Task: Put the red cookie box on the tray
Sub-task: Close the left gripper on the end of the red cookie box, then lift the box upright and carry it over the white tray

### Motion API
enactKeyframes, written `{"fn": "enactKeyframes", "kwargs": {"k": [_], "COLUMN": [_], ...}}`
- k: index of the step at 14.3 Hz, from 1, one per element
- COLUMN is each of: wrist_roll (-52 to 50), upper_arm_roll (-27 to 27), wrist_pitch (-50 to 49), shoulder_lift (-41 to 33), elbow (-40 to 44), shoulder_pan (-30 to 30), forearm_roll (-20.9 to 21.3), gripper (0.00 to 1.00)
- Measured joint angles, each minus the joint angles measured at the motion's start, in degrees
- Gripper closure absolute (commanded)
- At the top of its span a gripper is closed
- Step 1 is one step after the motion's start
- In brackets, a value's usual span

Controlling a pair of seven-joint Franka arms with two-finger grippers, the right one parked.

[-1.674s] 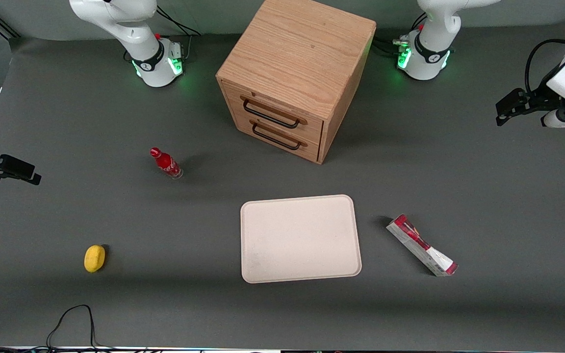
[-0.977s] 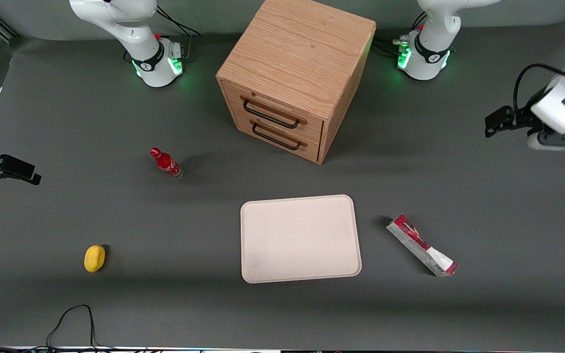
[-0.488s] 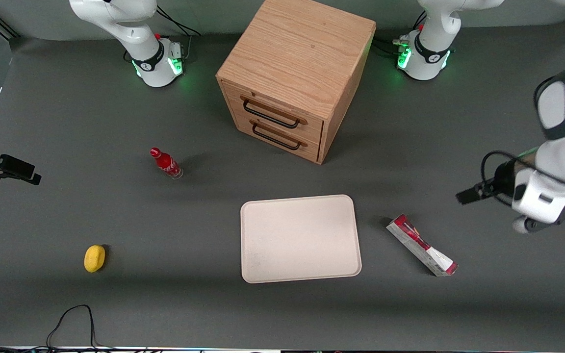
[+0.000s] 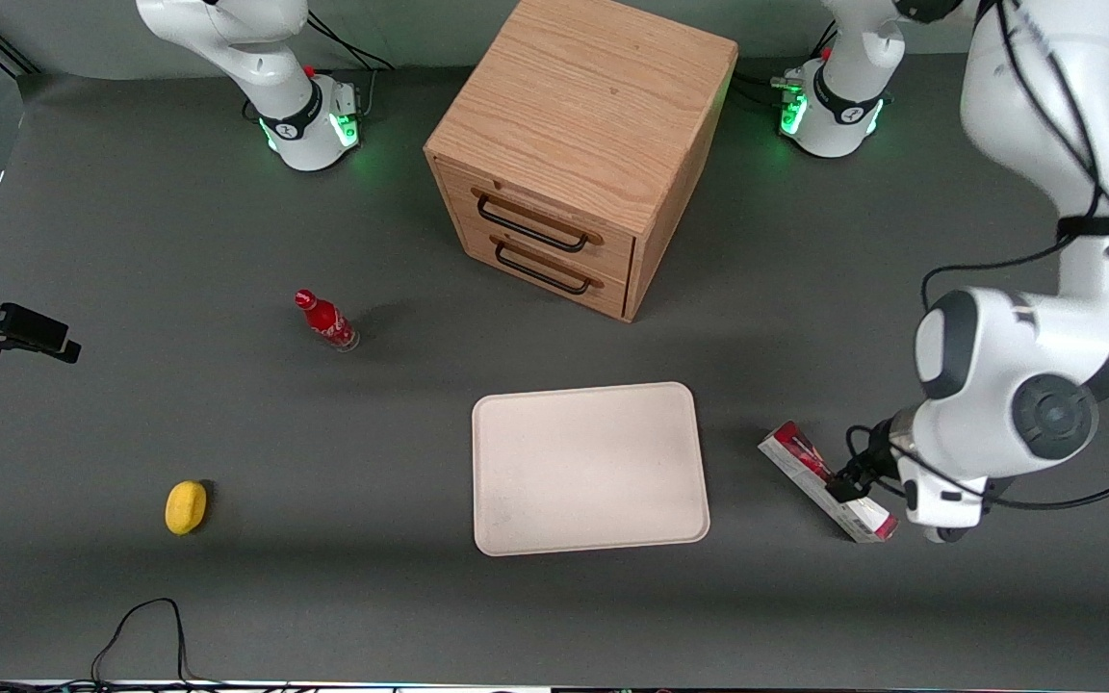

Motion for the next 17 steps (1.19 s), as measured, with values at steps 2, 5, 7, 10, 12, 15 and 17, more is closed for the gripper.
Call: {"fn": "enactKeyframes", "kwargs": {"k": [2, 5, 7, 10, 12, 15, 17], "wrist_roll": [-1.02, -1.79, -1.98, -2.04, -1.91, 4.05, 12.34], "upper_arm_roll": [0.95, 1.13, 1.18, 1.22, 1.23, 1.36, 1.85], "wrist_pitch": [3.49, 5.84, 5.85, 5.84, 5.82, 4.57, -0.58], "shoulder_lift": [3.45, 5.62, 5.55, 5.5, 5.38, 2.42, -2.13], "elbow": [-0.1, -0.18, -0.16, -0.15, 0.0, 0.71, 2.34], "shoulder_pan": [-0.54, -0.74, -0.86, -0.94, -0.98, -0.99, -1.03], "forearm_roll": [0.0, 0.0, 0.0, 0.0, 0.06, 0.64, 0.73], "gripper": [0.05, 0.8, 1.0, 1.0, 1.0, 1.0, 1.0]}}
